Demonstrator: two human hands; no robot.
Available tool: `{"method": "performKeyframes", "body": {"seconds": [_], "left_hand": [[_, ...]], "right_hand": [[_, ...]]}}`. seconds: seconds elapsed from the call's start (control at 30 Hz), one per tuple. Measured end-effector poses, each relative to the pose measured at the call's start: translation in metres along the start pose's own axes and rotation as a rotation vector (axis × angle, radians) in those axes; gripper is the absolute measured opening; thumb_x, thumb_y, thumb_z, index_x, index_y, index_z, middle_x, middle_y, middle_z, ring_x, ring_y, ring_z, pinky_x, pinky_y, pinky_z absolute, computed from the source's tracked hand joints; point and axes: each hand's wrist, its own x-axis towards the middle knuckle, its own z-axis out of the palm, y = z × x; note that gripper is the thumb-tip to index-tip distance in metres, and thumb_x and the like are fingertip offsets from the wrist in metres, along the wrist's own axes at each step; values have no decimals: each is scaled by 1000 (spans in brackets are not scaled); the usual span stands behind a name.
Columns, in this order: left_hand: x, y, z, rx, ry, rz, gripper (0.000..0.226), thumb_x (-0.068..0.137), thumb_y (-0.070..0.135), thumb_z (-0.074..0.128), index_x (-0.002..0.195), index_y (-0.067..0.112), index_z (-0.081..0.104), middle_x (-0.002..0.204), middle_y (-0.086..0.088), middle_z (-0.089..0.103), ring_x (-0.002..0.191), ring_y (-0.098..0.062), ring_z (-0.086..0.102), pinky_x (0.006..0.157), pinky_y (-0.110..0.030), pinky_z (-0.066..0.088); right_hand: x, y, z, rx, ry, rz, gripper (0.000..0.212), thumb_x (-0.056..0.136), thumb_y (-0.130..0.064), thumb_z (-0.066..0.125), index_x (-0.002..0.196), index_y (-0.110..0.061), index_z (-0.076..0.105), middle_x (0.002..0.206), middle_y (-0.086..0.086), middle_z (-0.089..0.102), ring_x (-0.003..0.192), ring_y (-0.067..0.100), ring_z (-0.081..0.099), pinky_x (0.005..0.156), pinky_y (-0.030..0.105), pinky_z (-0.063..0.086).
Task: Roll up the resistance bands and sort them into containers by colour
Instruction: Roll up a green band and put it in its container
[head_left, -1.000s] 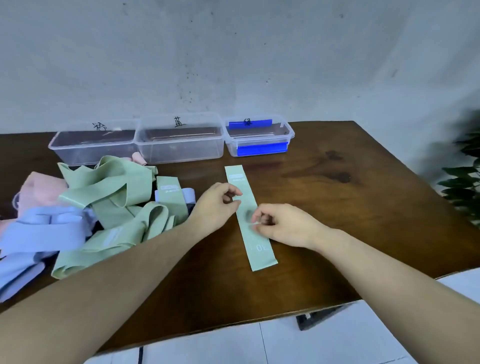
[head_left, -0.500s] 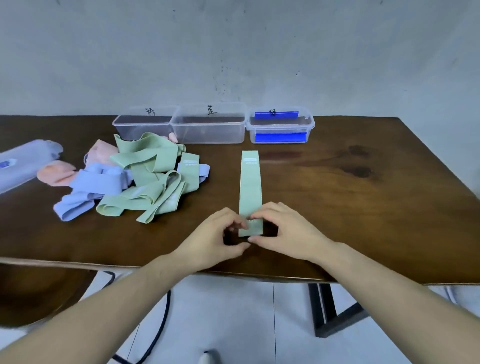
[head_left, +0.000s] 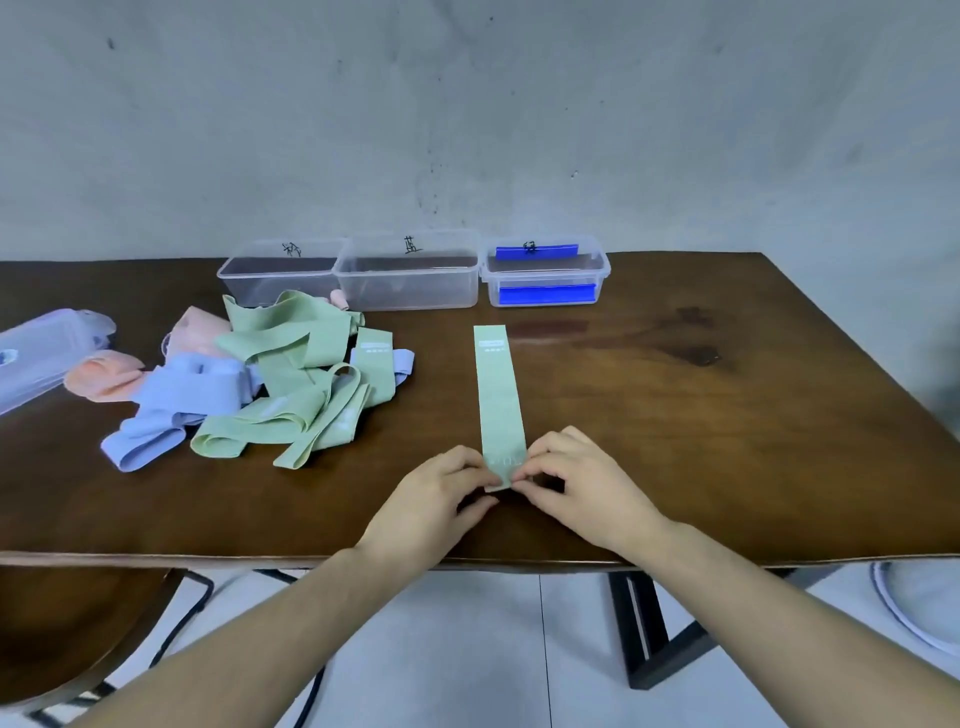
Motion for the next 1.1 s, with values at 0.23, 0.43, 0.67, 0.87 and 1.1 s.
{"method": "performKeyframes", "body": {"seconds": [0.23, 0.43, 0.67, 0.87, 1.1], "left_hand": [[-1, -3, 1, -103, -40, 65, 9, 88, 15, 73, 97, 16, 76, 96, 8, 63, 83, -2, 56, 83, -8, 42], [-2, -7, -3, -154, -86, 53, 10, 89, 19, 73, 98, 21, 75, 95, 14, 65, 82, 16, 46, 79, 0, 35], [-1, -5, -6, -196, -71, -39, 8, 89, 24, 73, 97, 26, 75, 81, 28, 53, 76, 6, 51, 70, -3, 36], [-3, -8, -1, -157, -106, 77, 10, 91, 19, 69, 99, 20, 76, 96, 11, 66, 83, 1, 60, 80, -10, 46], [0, -7, 1, -144, -57, 43, 12, 91, 19, 65, 97, 23, 73, 95, 14, 66, 78, 4, 55, 74, -8, 43]], "right_hand": [[-14, -6, 5, -20, -18, -23, 17, 92, -39, 66, 98, -28, 78, 96, -20, 59, 93, 3, 46, 84, 11, 40], [-16, -8, 6, 47, -41, 24, 11, 90, -29, 72, 100, -26, 75, 98, -18, 61, 93, 5, 55, 84, 18, 46], [-8, -11, 4, 67, -90, 114, 10, 92, -25, 73, 101, -27, 76, 95, -21, 58, 92, -1, 55, 81, 11, 41], [-11, -16, 8, -10, -79, 82, 10, 93, -26, 70, 101, -23, 77, 100, -17, 59, 97, 6, 48, 89, 19, 44], [-12, -17, 4, 108, -72, 183, 11, 96, -24, 67, 105, -28, 72, 96, -17, 61, 90, 3, 58, 77, 11, 43]]}}
